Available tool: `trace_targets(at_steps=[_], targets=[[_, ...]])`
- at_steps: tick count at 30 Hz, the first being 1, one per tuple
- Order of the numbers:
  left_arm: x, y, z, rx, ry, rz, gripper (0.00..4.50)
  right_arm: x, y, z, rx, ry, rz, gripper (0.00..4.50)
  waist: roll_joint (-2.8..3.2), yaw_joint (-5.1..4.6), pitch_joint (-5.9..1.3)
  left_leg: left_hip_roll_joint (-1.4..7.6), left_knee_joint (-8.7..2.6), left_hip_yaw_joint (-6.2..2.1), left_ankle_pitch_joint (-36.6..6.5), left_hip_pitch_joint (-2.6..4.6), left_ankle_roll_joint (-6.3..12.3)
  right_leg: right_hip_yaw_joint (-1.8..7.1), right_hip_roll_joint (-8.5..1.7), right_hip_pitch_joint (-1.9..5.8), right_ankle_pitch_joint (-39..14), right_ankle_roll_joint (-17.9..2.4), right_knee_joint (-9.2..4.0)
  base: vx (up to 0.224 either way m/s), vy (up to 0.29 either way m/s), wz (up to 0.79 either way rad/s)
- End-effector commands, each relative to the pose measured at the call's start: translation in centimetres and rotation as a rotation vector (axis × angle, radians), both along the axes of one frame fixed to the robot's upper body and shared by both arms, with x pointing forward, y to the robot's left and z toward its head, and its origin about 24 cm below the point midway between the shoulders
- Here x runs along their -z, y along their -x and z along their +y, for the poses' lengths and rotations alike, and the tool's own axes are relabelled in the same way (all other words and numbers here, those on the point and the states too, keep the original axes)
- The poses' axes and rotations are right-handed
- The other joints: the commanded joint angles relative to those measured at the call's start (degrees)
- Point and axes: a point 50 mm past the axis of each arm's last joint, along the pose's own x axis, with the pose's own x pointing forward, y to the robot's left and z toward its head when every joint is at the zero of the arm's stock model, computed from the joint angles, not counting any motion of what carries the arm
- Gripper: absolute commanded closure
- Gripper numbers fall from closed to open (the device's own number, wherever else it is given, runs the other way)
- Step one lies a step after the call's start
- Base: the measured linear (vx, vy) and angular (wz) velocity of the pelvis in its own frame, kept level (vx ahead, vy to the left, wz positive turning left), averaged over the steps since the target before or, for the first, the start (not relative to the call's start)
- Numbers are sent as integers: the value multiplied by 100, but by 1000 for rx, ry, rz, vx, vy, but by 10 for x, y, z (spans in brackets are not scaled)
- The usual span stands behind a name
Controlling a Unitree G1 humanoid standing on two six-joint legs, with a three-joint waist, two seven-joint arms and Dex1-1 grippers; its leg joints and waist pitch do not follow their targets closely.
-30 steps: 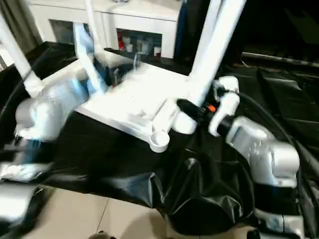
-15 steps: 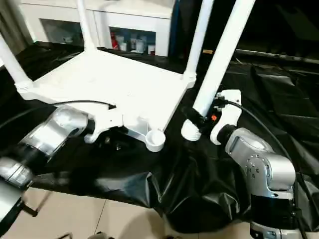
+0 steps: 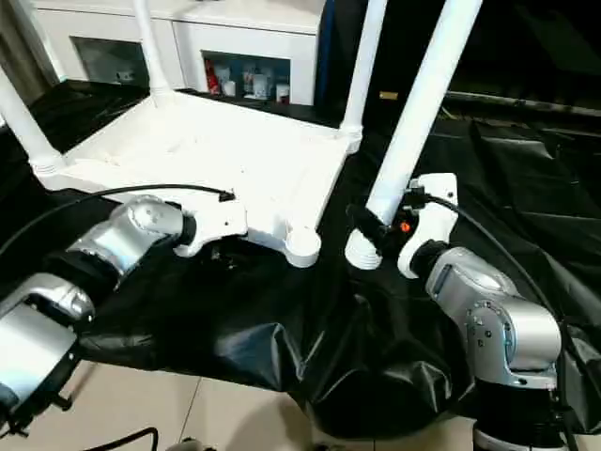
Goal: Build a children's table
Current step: Pick table leg, then rotate table base
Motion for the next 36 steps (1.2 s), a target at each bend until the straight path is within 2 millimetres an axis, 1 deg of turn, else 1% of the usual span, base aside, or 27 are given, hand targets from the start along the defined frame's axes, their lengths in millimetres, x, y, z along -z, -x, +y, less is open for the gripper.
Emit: trace_targets(at_steps=[1,2,3,4,5,6,7,9,10,12,13,14,15,19,20,22,24,25,26,29,30,32,33,35,36], targets=[[-10,-4,-1,5,17,-17,155,-9,2,0,4,-2,-34,257,31,-16,-412,61,-385,-26,-1104,70,191,265,-370,373,-2132,-524,-472,0,0,0],[-13,-6,-1,-5,25,-27,155,-9,3,-1,6,0,-35,257,45,-16,-413,57,-382,-25,-1113,74,188,265,-367,375,-2130,-526,-471,0,0,0],[-15,-7,-1,-9,36,-28,155,-9,4,-1,8,1,-35,257,35,-10,-420,59,-380,-25,-1072,71,198,271,-369,384,-2057,-549,-454,0,0,0],[-20,-9,-1,-13,59,-32,155,-9,5,-3,12,4,-34,257,45,-13,-414,56,-382,-22,-1038,64,216,272,-365,386,-2022,-566,-456,0,0,0],[-23,-10,-2,-14,78,-33,155,-9,5,-4,15,5,-33,257,43,-11,-415,54,-380,-20,-1043,67,219,272,-367,386,-2030,-568,-455,0,0,0],[-26,-10,-4,-9,95,-42,155,-9,6,-5,19,6,-32,257,51,-12,-417,66,-383,-25,-1043,68,226,275,-373,387,-1990,-619,-443,0,0,0],[-27,-10,-6,-4,105,-52,155,-8,7,-6,21,7,-30,257,57,-11,-416,68,-382,-23,-1044,69,234,277,-375,387,-1980,-635,-446,0,0,0],[-26,-11,-8,-3,110,-56,155,-8,7,-6,23,7,-29,257,48,-11,-412,62,-379,-15,-1066,67,249,278,-370,387,-1992,-654,-451,0,0,0],[-23,-11,-11,-7,93,-78,155,-8,7,-6,24,8,-28,257,48,-11,-402,63,-380,-14,-1083,70,254,277,-368,379,-2009,-652,-455,0,0,0],[-20,-11,-14,-14,77,-94,155,-8,7,-6,25,8,-27,257,42,-16,-399,50,-378,-16,-1089,59,271,266,-355,390,-2071,-590,-468,0,0,0],[-16,-11,-16,-22,69,-97,155,-8,6,-5,25,7,-26,257,33,-21,-389,37,-372,-8,-1104,63,283,257,-350,384,-2200,-517,-488,0,0,0],[-10,-10,-21,-36,80,-86,155,-8,6,-5,24,8,-25,257,42,-21,-386,33,-371,-6,-1109,69,289,256,-352,379,-2261,-484,-504,0,0,0],[-5,-9,-23,-50,75,-78,155,-8,6,-5,23,8,-24,257,29,-17,-387,27,-371,-6,-1063,61,312,252,-355,385,-2329,-425,-520,0,0,0],[6,-7,-25,-70,15,-104,155,-8,7,-4,20,10,-21,257,20,-32,-382,36,-380,-21,-1048,50,348,242,-337,380,-2308,-366,-522,0,0,0],[7,-7,-25,-71,10,-106,155,-8,7,-4,20,10,-21,257,10,-44,-369,29,-380,-19,-1057,43,351,239,-337,379,-2327,-352,-526,0,0,0],[13,-7,-26,-87,-32,-117,155,-8,8,-5,16,13,-17,257,25,-74,-357,26,-379,-21,-1127,58,367,230,-331,365,-2423,-321,-552,0,0,0],[15,-6,-26,-88,-43,-114,155,-8,8,-5,15,14,-16,257,20,-88,-362,21,-377,-21,-1100,50,386,229,-334,370,-2427,-321,-554,0,0,0],[18,-5,-24,-84,-76,-104,155,-8,8,-5,14,15,-16,257,38,-90,-356,18,-378,-25,-1101,50,390,225,-336,370,-2432,-330,-557,0,0,0],[19,-5,-24,-82,-84,-99,155,-8,8,-5,13,16,-16,257,22,-108,-354,18,-379,-27,-1105,39,396,220,-329,376,-2425,-319,-560,0,0,0],[24,-3,-19,-69,-151,-67,155,-9,7,-6,6,21,-18,257,24,-130,-352,13,-378,-27,-1123,44,404,220,-336,372,-2475,-308,-569,0,0,0],[25,-2,-18,-59,-158,-40,155,-9,6,-6,2,22,-20,257,25,-146,-339,7,-378,-23,-1158,51,417,210,-335,365,-2589,-290,-600,0,0,0],[24,-1,-17,-43,-164,-12,155,-10,5,-6,-2,24,-22,257,22,-155,-342,-1,-376,-27,-1181,43,408,203,-340,373,-2659,-283,-603,0,0,0],[23,0,-17,-15,-171,20,155,-11,4,-6,-6,27,-27,257,9,-158,-353,-5,-376,-28,-1156,41,417,201,-343,379,-2656,-280,-607,0,0,0],[20,0,-17,6,-178,47,155,-12,2,-6,-7,28,-31,257,19,-165,-361,5,-378,-30,-1093,35,441,211,-346,377,-2540,-328,-590,0,0,0],[18,0,-17,12,-180,55,173,-12,1,-6,-8,29,-33,257,22,-161,-365,10,-379,-28,-1080,41,448,213,-349,377,-2499,-362,-582,0,0,0]])
